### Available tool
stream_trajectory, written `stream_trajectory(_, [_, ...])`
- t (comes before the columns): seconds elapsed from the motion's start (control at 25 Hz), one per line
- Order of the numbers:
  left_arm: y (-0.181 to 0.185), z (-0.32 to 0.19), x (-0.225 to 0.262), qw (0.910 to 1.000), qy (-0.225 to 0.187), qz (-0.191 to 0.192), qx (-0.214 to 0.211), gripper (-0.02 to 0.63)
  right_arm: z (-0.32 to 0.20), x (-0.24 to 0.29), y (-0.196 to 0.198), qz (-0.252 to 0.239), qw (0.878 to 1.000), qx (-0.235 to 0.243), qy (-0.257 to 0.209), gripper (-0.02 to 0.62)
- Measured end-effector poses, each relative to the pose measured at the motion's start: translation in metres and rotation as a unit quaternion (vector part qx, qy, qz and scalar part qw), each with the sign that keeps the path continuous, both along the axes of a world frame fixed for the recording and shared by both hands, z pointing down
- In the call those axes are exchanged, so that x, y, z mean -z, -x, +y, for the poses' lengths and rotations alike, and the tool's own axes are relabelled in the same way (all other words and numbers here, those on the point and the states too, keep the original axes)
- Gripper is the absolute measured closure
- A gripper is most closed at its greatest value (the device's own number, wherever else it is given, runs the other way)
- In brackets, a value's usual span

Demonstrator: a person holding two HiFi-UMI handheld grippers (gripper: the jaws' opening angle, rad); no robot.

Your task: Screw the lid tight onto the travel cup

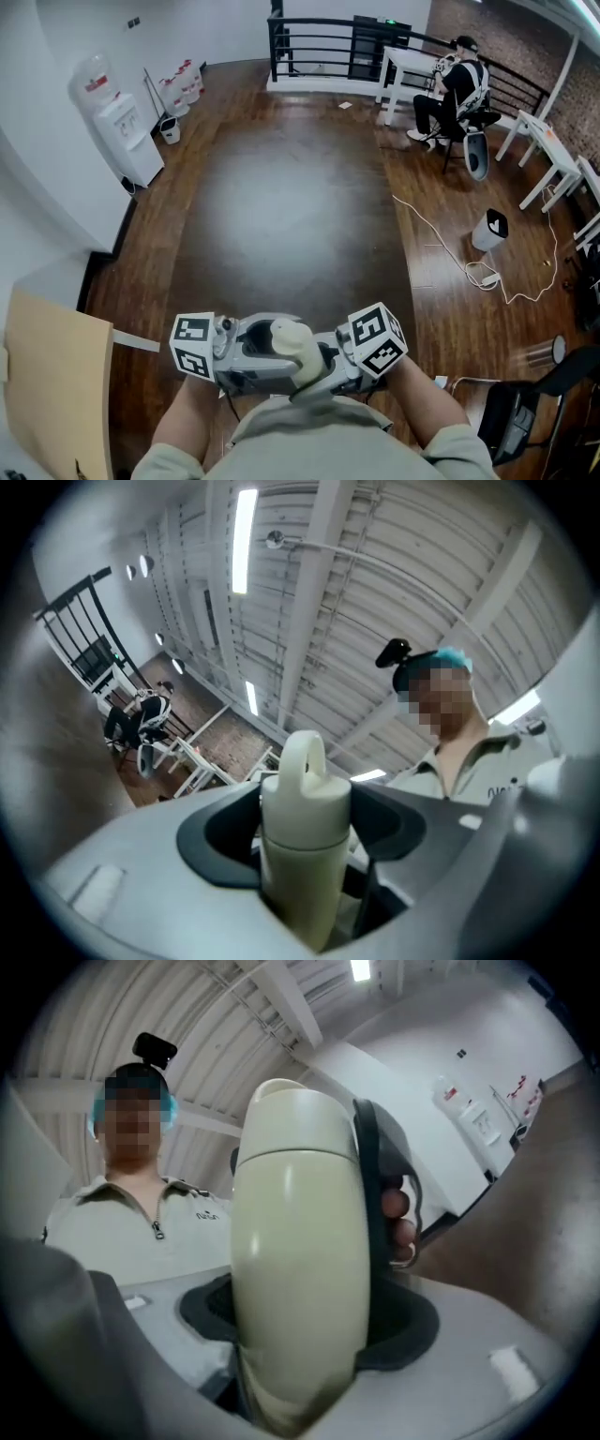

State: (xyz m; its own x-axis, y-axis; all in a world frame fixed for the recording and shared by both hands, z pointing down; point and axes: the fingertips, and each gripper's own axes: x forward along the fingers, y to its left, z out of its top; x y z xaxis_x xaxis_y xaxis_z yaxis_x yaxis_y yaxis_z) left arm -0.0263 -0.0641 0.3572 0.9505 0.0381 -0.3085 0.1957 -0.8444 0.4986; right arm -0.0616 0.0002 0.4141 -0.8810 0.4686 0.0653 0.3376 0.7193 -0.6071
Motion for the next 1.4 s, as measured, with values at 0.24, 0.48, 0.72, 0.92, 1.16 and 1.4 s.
stream_trajectory(0.24, [-0.003,0.002,0.007,0.9995,-0.009,0.008,-0.029,0.301,0.006,0.008,0.000,-0.023,0.999,0.026,0.011,0.285])
stream_trajectory(0.48, [-0.002,-0.011,0.004,0.9998,-0.008,-0.002,0.017,0.270,-0.003,0.006,0.001,-0.018,1.000,0.003,0.004,0.285])
stream_trajectory(0.72, [0.016,-0.031,-0.002,0.9892,-0.002,-0.028,0.144,0.242,-0.059,-0.015,0.006,0.053,0.979,-0.170,-0.097,0.285])
stream_trajectory(0.92, [0.028,-0.038,-0.003,0.9650,0.010,-0.050,0.257,0.242,-0.098,-0.031,0.002,0.127,0.923,-0.302,-0.203,0.285])
stream_trajectory(1.16, [0.029,-0.043,-0.011,0.9333,0.010,-0.085,0.349,0.255,-0.119,-0.041,-0.001,0.178,0.864,-0.366,-0.296,0.287])
stream_trajectory(1.4, [0.029,-0.047,-0.018,0.9203,0.015,-0.098,0.378,0.265,-0.114,-0.051,0.006,0.199,0.850,-0.371,-0.316,0.287])
